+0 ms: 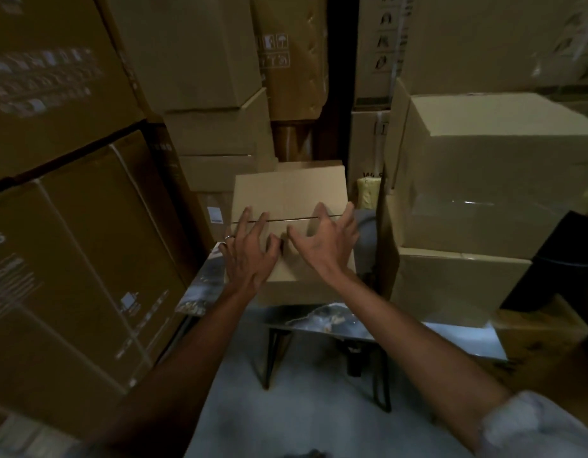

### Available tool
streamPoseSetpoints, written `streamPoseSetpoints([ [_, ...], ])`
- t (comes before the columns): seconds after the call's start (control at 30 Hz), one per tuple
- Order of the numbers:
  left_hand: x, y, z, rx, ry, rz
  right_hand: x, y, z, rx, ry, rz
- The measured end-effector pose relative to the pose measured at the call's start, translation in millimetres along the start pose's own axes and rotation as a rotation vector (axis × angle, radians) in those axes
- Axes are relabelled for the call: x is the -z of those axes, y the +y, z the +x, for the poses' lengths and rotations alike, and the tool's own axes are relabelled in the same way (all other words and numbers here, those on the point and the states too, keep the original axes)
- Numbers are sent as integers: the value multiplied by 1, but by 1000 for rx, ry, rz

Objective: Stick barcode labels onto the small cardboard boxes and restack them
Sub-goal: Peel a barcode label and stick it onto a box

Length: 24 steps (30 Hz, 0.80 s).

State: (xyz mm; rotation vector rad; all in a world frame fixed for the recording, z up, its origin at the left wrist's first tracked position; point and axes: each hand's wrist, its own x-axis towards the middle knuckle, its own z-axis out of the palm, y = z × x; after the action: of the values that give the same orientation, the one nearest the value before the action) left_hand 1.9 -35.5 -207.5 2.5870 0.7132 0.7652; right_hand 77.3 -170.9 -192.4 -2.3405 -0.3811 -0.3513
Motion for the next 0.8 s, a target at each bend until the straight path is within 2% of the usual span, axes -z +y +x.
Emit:
streamPoseSetpoints([
  [0.13,-5,3,6,45,-107,-34,-6,14,14,-100,-139,-35],
  [0.33,-27,6,13,61,-191,-34,-9,32,27,-192,-242,-55],
  [0.57,-64,1,9,45,-249,-90,-20,65,23,-139,-241,-128],
  [0.7,-73,-2,28,30,-268,-147,-26,67,30,-187,-245,-165],
  [0.8,-76,-9,45,-38,-311,-115,-18,64,36,-144,-312,-181],
])
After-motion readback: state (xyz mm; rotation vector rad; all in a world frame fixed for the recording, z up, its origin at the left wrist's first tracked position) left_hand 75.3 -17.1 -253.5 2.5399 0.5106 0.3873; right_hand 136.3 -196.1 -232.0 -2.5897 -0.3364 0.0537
